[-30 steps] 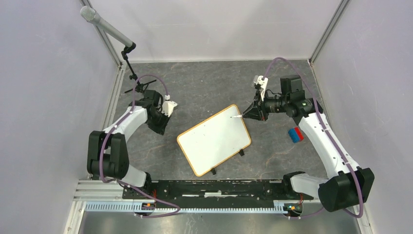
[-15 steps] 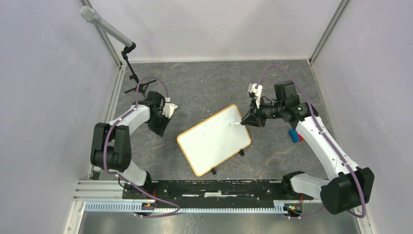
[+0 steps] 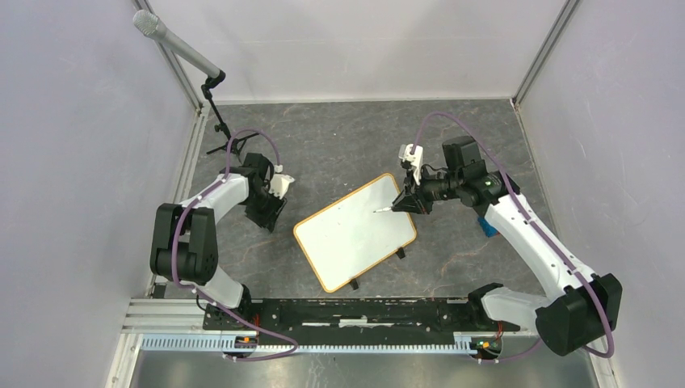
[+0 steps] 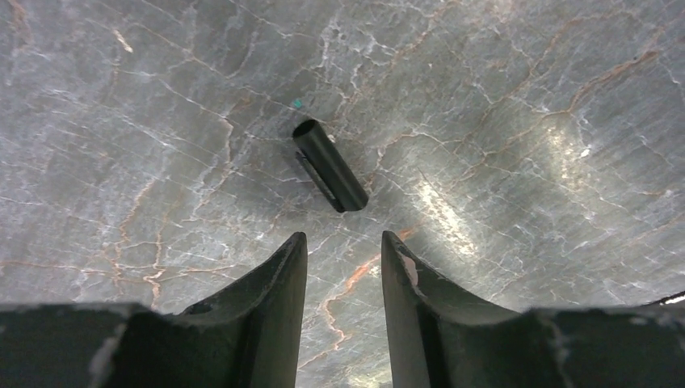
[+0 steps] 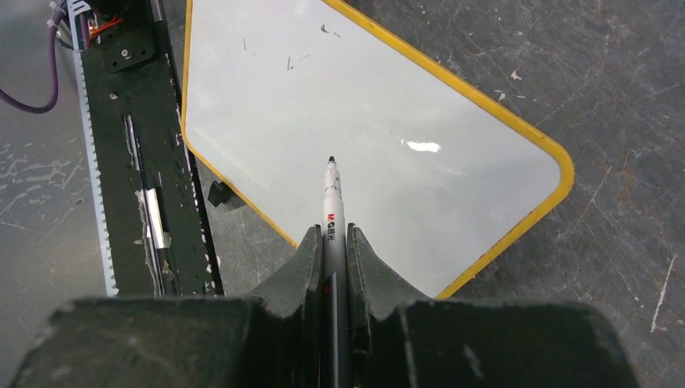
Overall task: Write a sentence on the whiteboard
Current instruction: Place the pen cap at the center of the board, then adjust the whiteboard at the center of the board.
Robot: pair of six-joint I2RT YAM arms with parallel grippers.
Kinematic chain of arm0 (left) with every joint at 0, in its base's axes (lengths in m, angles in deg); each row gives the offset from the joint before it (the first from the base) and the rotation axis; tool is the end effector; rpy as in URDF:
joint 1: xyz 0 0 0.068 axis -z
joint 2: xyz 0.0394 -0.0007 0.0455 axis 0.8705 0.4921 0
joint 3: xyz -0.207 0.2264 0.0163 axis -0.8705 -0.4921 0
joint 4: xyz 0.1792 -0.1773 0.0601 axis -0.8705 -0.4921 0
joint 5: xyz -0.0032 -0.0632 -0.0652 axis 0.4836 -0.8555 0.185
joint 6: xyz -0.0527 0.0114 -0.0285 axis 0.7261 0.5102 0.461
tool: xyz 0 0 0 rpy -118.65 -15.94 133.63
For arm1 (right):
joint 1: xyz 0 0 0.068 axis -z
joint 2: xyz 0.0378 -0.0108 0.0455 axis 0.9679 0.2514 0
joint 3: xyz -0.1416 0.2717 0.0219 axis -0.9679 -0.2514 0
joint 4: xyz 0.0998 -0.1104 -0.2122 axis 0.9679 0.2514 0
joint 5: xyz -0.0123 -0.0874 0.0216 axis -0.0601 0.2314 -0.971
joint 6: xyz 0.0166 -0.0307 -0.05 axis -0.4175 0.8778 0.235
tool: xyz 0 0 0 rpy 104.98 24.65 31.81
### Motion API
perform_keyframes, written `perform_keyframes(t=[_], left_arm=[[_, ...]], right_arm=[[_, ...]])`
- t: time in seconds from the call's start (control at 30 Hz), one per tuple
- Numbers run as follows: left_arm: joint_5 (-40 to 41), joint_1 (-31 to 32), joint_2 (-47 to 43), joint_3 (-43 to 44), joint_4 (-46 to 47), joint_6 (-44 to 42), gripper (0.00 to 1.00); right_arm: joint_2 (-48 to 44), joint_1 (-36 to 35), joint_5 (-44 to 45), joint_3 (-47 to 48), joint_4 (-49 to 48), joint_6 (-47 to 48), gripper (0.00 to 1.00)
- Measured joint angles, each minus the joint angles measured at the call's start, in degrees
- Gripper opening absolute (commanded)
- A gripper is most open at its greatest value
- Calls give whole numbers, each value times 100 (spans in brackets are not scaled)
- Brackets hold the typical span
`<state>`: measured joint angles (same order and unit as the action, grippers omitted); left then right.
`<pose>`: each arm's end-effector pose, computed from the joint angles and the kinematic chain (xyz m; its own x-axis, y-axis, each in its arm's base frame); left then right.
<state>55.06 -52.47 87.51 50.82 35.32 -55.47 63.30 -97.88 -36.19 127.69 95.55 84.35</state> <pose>0.2694 -0.0437 0.1985 -0.8147 0.5453 -0.1973 0.5623 0.8260 -0.0388 0.1982 0.1179 0.3429 -0.3239 -0.4156 -0.8499 -0.9307 0.3011 0.2075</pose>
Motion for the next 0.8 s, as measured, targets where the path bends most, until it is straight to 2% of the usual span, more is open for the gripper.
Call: perform_keyframes(t=[0.1,0.17,0.4,0.6,0.8], left_arm=[[-118,0,-17,17,-160,9,57],[-280,0,-120,79,-361,13,67],[-957,-20,-1167,728,-1082,44,85],[-2041,-157,-1980,1410,-1703,57,87],[-3493,-131,-2048,1493,-2057,101,78]], right_arm=[[17,-90,55,96,-4,4,0],[39,-170,72,175,-4,4,0],[203,-557,181,411,-76,0,0],[315,-914,212,498,-284,0,0],[356,-1005,190,505,-345,4,0]])
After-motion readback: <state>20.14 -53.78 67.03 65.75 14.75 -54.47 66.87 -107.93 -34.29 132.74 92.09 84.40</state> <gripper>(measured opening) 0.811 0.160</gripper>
